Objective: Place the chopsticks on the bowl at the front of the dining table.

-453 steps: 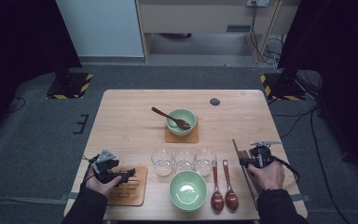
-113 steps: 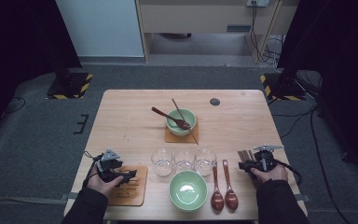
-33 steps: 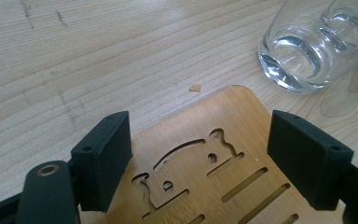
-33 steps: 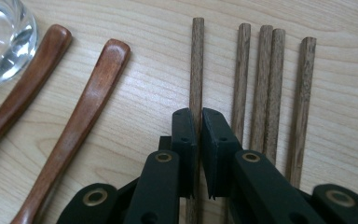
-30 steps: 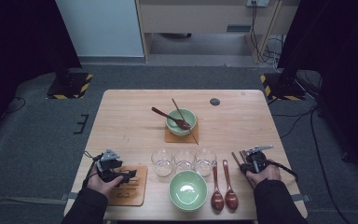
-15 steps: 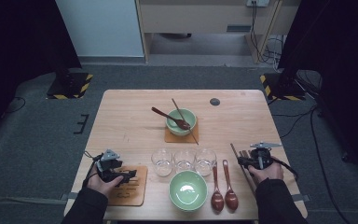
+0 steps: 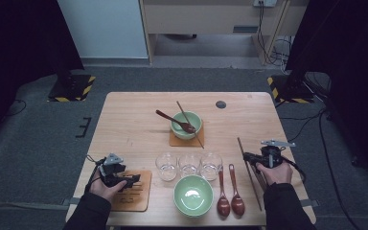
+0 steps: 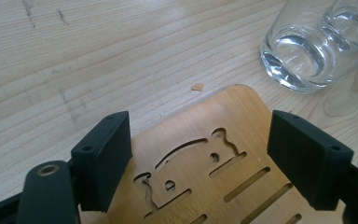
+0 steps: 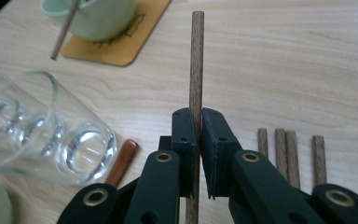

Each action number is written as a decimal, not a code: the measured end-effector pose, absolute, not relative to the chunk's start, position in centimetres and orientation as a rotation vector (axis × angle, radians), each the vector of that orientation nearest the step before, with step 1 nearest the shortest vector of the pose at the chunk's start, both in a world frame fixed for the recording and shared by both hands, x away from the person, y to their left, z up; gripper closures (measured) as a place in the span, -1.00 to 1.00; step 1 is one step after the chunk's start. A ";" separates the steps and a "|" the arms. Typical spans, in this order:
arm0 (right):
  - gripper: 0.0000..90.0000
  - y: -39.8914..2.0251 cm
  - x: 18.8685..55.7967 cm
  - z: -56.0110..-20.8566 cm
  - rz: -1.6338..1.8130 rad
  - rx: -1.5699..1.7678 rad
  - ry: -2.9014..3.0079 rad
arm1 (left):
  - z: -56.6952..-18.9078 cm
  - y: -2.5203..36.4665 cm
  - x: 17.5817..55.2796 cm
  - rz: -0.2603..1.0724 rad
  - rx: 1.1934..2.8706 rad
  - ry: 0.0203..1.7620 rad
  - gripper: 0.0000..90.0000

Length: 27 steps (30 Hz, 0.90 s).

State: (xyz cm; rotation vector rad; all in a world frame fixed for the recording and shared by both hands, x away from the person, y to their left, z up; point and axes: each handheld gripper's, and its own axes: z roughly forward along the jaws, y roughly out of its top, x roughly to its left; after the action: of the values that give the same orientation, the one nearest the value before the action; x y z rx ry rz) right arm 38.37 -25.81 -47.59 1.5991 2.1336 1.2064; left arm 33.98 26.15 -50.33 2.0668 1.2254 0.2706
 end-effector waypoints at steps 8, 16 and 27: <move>0.87 -26.2 38.6 -46.3 1.301 1.605 2.081 | -50.4 26.2 34.0 0.270 2.068 1.227 -0.52; 0.87 -26.5 38.7 -44.8 1.380 1.583 2.037 | -50.4 26.2 34.0 0.269 2.067 1.227 -0.52; 0.87 -26.4 39.6 -41.7 1.481 1.530 1.967 | -50.4 26.2 34.0 0.269 2.067 1.230 -0.52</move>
State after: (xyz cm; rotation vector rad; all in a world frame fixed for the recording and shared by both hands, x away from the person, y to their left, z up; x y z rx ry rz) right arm 39.63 -26.37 -41.70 1.5302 1.9674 1.4810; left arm 33.99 26.19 -50.42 2.0674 1.2302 0.2685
